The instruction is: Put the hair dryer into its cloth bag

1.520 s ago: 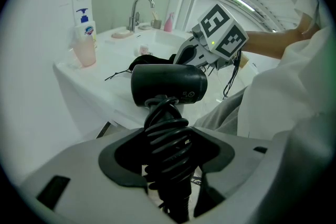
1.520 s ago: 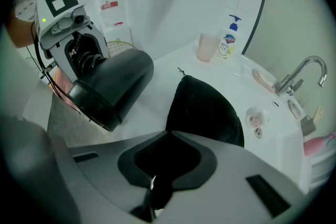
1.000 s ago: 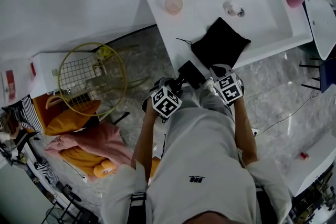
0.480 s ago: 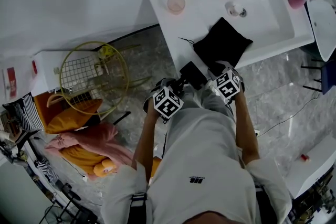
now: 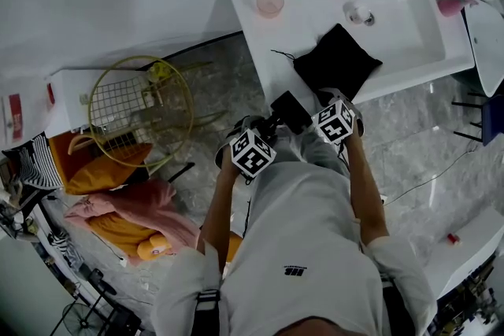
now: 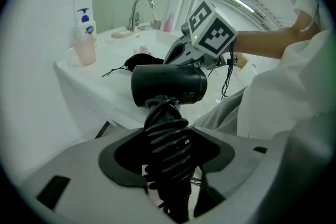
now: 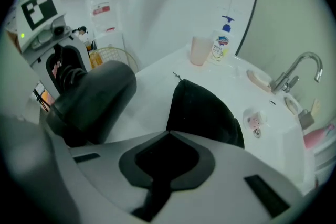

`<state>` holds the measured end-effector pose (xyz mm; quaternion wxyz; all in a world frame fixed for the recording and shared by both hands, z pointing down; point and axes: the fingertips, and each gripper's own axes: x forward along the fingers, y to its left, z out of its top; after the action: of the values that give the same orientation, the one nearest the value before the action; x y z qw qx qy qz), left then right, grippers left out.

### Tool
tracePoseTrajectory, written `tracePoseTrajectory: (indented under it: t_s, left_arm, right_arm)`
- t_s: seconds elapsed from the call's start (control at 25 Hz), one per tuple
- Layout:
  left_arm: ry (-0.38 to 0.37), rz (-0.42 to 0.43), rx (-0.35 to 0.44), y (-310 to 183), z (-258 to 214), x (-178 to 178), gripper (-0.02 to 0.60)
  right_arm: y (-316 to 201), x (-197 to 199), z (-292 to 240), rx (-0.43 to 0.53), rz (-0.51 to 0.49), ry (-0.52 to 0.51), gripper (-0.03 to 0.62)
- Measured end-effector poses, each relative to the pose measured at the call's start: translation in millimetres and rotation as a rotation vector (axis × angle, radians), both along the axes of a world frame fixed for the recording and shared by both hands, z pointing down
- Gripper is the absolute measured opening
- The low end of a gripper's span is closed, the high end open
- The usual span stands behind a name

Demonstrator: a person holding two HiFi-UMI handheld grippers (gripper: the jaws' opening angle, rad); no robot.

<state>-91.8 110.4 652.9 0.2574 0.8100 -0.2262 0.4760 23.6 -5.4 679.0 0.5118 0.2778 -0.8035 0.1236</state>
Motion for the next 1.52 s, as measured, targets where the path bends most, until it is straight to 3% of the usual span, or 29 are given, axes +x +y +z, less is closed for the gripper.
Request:
tracePoseTrajectory:
  t_s: [0.24,0.44,0.68,0.8,0.88,1.04,1.16,1.32,1.4,1.44,1.52]
  left_arm:
    - [0.004,0.01,0.009,-4.2,-2.6,-1.5,0.276]
    - [-0.012,0.01,0.006,0.7,-2.5,-9.9,0.275]
    - [-0.027,-0.031,-0.007,11.9,-5.0,-28.1,0.275]
    - [-0.034,-0.046,-0.007,14.0,-4.7,-35.4,0.275]
    - [-0.03,-0.056,-0.007,14.0,-4.4,-38.0,0.275]
    - [-0.02,-0.062,-0.005,13.0,-3.9,-37.1,0.275]
    - [-0.017,-0.057,0.0,10.6,-4.5,-35.7,0.275]
    - [-0.016,-0.054,0.003,7.8,-5.6,-35.1,0.275]
    - [-0.019,-0.054,0.004,7.1,-5.6,-36.3,0.275]
    - [-0.021,-0.053,0.005,6.5,-5.7,-36.7,0.275]
    - [-0.023,-0.049,0.008,5.1,-6.3,-37.3,0.275]
  right_arm:
    - [5.9,-1.6,-27.5,-0.068,0.136,-0.217,0.026]
    - [28.5,-25.8,-42.5,-0.096,0.049,-0.265,0.026]
    - [43.5,-49.0,-35.3,-0.053,-0.086,-0.193,0.031]
    - [42.6,-47.7,-44.2,-0.042,-0.071,-0.223,0.043]
    - [36.1,-41.0,-45.9,-0.032,-0.044,-0.221,0.133]
    - [16.8,-28.1,-30.9,-0.008,-0.013,-0.137,0.138]
    - [0.4,-40.6,-24.4,0.016,-0.021,-0.125,0.141]
    - [-10.6,-61.3,-7.7,0.014,-0.069,-0.082,0.201]
    - [-16.8,-61.0,2.2,0.042,-0.079,-0.022,0.17]
    - [-20.3,-58.8,4.2,0.058,-0.075,0.0,0.067]
    - [-23.8,-56.2,-0.3,0.054,-0.052,-0.017,0.034]
